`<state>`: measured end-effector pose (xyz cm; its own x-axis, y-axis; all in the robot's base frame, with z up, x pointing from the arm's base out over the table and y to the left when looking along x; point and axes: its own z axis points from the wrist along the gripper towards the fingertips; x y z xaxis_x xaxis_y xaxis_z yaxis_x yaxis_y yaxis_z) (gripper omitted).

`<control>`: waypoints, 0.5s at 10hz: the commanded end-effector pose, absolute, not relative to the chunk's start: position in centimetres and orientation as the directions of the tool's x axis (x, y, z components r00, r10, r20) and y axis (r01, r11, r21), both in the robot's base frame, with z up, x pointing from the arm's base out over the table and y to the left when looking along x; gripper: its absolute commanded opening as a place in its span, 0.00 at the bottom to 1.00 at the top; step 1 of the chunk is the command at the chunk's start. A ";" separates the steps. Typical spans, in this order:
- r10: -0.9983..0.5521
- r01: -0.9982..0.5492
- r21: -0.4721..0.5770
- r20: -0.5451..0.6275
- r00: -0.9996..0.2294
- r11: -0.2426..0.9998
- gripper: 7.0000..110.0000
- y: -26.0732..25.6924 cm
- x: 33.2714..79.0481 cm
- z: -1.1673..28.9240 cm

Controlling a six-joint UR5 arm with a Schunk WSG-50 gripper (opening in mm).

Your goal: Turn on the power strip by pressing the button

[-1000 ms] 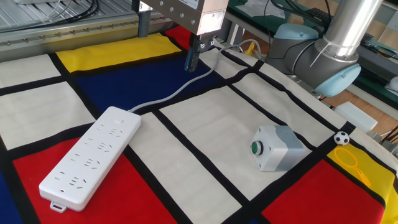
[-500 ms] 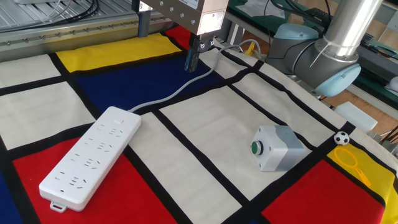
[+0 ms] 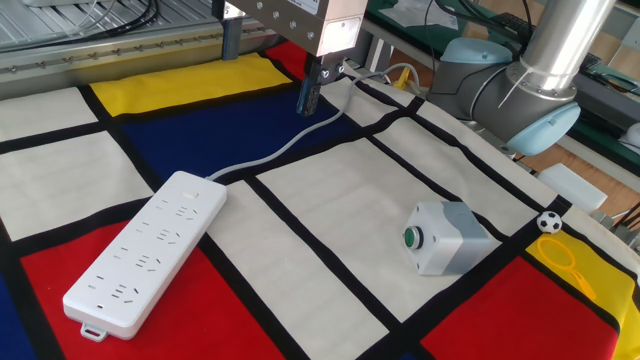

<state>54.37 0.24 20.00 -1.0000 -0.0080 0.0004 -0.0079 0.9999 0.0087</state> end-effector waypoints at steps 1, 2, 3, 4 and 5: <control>-0.142 -0.143 -0.036 0.015 -0.990 0.989 0.97 -0.7 54.2 19.9; -0.144 -0.144 -0.035 0.010 -0.990 0.989 0.00 -0.6 54.3 19.7; -0.144 -0.144 -0.036 0.010 -0.990 0.989 0.00 -0.6 54.3 19.6; -0.144 -0.144 -0.036 0.010 -0.990 0.989 0.00 -0.6 54.3 19.6; -0.144 -0.144 -0.036 0.010 -0.990 0.989 0.00 -0.6 54.3 19.6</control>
<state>54.28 -0.58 19.65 -0.9940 -0.1087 0.0090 -0.1090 0.9935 -0.0327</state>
